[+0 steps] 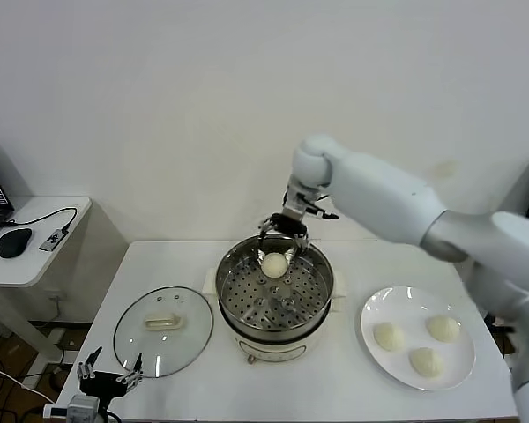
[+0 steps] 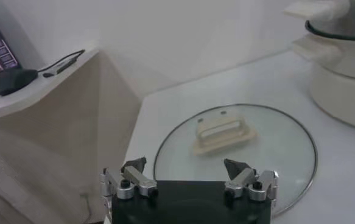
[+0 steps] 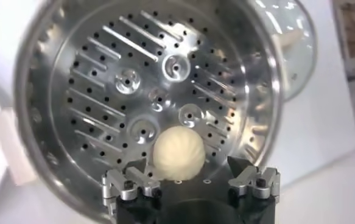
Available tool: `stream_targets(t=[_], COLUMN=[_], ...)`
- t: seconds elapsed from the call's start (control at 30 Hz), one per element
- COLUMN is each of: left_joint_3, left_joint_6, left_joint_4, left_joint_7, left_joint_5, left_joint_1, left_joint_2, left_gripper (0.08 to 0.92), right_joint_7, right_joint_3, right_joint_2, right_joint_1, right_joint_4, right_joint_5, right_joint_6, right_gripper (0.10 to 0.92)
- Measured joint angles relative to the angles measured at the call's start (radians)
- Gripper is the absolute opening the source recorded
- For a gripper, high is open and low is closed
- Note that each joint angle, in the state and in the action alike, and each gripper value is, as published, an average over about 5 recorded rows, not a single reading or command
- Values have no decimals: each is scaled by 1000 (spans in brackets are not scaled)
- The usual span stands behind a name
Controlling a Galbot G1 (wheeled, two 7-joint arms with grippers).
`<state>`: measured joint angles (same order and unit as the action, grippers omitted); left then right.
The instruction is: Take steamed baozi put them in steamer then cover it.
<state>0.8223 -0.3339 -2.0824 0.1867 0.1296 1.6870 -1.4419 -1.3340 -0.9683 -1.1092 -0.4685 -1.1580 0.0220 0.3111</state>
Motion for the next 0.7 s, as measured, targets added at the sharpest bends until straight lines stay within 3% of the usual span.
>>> stream_targets(t=[0.37, 0.7], left_joint_3=[-11, -37], left_joint_6=[-21, -30], left_joint_4=[-41, -66], left_joint_7=[17, 20], left_joint_5=[-20, -19], left_joint_1=[7, 21], left_joint_2=[11, 8], left_gripper=[823, 823], right_joint_7=[10, -6], right_joint_3=[13, 152], right_joint_2=[324, 563], right_joint_1=[-43, 141], right_joint_4=[-243, -401], right_joint_5=[110, 63], right_joint_6=[-502, -731], right_gripper=[823, 823])
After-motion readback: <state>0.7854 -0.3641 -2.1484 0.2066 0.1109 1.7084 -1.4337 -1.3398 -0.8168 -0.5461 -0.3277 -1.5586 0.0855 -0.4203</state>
